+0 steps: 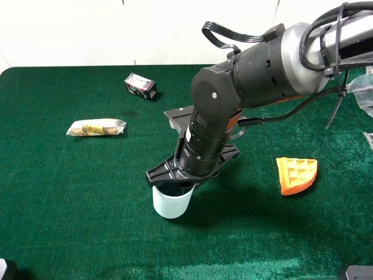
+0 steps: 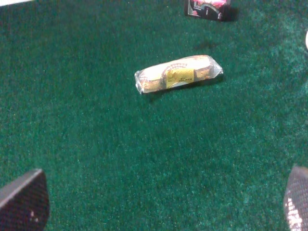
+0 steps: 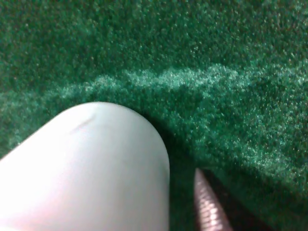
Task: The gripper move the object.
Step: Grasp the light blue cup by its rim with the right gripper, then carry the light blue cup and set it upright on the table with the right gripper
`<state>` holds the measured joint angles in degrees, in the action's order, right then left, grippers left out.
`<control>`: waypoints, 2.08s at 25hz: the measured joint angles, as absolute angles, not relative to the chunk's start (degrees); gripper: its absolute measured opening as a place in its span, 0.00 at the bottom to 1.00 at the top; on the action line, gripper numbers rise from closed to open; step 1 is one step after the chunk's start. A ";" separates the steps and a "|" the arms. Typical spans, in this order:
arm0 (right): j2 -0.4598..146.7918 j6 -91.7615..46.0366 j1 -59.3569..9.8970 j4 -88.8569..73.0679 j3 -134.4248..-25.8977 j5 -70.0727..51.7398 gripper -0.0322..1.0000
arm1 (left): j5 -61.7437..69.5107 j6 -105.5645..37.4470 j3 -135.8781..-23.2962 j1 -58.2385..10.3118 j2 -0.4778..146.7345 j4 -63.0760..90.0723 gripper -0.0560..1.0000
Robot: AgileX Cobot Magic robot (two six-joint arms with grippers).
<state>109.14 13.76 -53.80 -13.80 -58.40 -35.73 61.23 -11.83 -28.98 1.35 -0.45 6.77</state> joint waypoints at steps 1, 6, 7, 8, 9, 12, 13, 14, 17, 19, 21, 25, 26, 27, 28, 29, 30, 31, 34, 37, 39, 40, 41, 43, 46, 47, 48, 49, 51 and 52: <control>109.14 13.76 -53.80 -13.80 -58.40 -35.73 0.15 | 61.23 -11.83 -28.98 1.35 -0.45 6.77 0.99; 109.14 13.76 -53.80 -13.80 -58.40 -35.73 0.08 | 61.23 -11.83 -28.98 1.35 -0.45 6.77 0.99; 109.14 13.76 -53.80 -13.80 -58.40 -35.73 0.08 | 61.23 -11.83 -28.98 1.35 -0.45 6.77 0.99; 109.14 13.76 -53.80 -13.80 -58.40 -35.73 0.08 | 61.23 -11.83 -28.98 1.35 -0.45 6.77 0.99; 109.14 13.76 -53.80 -13.80 -58.40 -35.73 0.08 | 61.23 -11.83 -28.98 1.35 -0.45 6.77 0.99; 109.14 13.76 -53.80 -13.80 -58.40 -35.73 0.08 | 61.23 -11.83 -28.98 1.35 -0.45 6.77 0.99; 109.14 13.76 -53.80 -13.80 -58.40 -35.73 0.08 | 61.23 -11.83 -28.98 1.35 -0.45 6.77 0.99; 109.14 13.76 -53.80 -13.80 -58.40 -35.79 0.08 | 61.23 -11.83 -28.98 1.35 -0.45 6.77 0.99; 109.19 13.76 -53.80 -13.80 -59.16 -36.87 0.08 | 61.23 -11.83 -28.98 1.35 -0.45 6.77 0.99; 109.19 13.76 -53.80 -13.61 -60.55 -38.44 0.08 | 61.23 -11.83 -28.98 1.35 -0.45 6.77 0.99; 109.19 13.76 -53.80 -13.10 -62.29 -40.29 0.08 | 61.23 -11.83 -28.98 1.35 -0.45 6.77 0.99; 109.19 13.76 -53.80 -11.91 -65.11 -44.04 0.08 | 61.23 -11.83 -28.98 1.35 -0.45 6.77 0.99; 109.19 13.76 -53.80 -11.53 -65.73 -44.89 0.08 | 61.23 -11.83 -28.98 1.35 -0.45 6.77 0.99; 109.19 13.76 -53.80 -11.26 -66.23 -45.69 0.08 | 61.23 -11.83 -28.98 1.35 -0.45 6.77 0.99; 109.19 13.76 -53.80 -11.03 -66.82 -46.33 0.08 | 61.23 -11.83 -28.98 1.35 -0.45 6.77 0.99; 109.19 13.76 -53.80 -10.88 -67.37 -47.20 0.08 | 61.23 -11.83 -28.98 1.35 -0.45 6.77 0.99; 109.19 13.76 -53.80 -10.78 -67.79 -48.02 0.08 | 61.23 -11.83 -28.98 1.35 -0.45 6.77 0.99; 109.19 13.76 -53.80 -10.66 -68.22 -48.84 0.08 | 61.23 -11.83 -28.98 1.35 -0.45 6.77 0.99; 108.25 13.76 -53.80 -9.76 -68.82 -50.33 0.08 | 61.23 -11.83 -28.98 1.35 -0.45 6.77 0.99; 105.71 13.94 -53.80 -8.78 -68.97 -51.67 0.08 | 61.23 -11.83 -28.98 1.35 -0.45 6.77 0.99; 103.92 14.65 -53.74 -8.24 -69.11 -52.88 0.08 | 61.23 -11.83 -28.98 1.35 -0.45 6.77 0.99; 103.04 14.85 -53.61 -8.25 -69.11 -53.75 0.08 | 61.23 -11.83 -28.98 1.35 -0.45 6.77 0.99; 102.41 15.07 -53.39 -8.19 -69.11 -54.69 0.08 | 61.23 -11.83 -28.98 1.35 -0.45 6.77 0.99; 101.24 15.07 -52.81 -8.13 -69.11 -56.15 0.08 | 61.23 -11.83 -28.98 1.35 -0.45 6.77 0.99; 99.92 15.12 -51.62 -7.85 -69.11 -57.83 0.08 | 61.23 -11.83 -28.98 1.35 -0.45 6.77 0.99; 99.58 15.12 -51.27 -7.78 -69.11 -58.29 0.08 | 61.23 -11.83 -28.98 1.35 -0.45 6.77 0.99; 99.34 15.12 -50.80 -7.72 -69.11 -58.85 0.08 | 61.23 -11.83 -28.98 1.35 -0.45 6.77 0.99; 99.34 15.12 -50.80 -7.72 -69.11 -58.85 0.08 | 61.23 -11.83 -28.98 1.35 -0.45 6.77 0.99; 98.84 15.12 -49.77 -7.65 -69.11 -59.55 0.08 | 61.23 -11.83 -28.98 1.35 -0.45 6.77 0.99; 98.63 15.12 -49.17 -7.60 -69.11 -59.87 0.08 | 61.23 -11.83 -28.98 1.35 -0.45 6.77 0.99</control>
<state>98.63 15.12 -49.17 -7.60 -69.11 -59.87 61.23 -11.83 -28.98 1.35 -0.45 6.77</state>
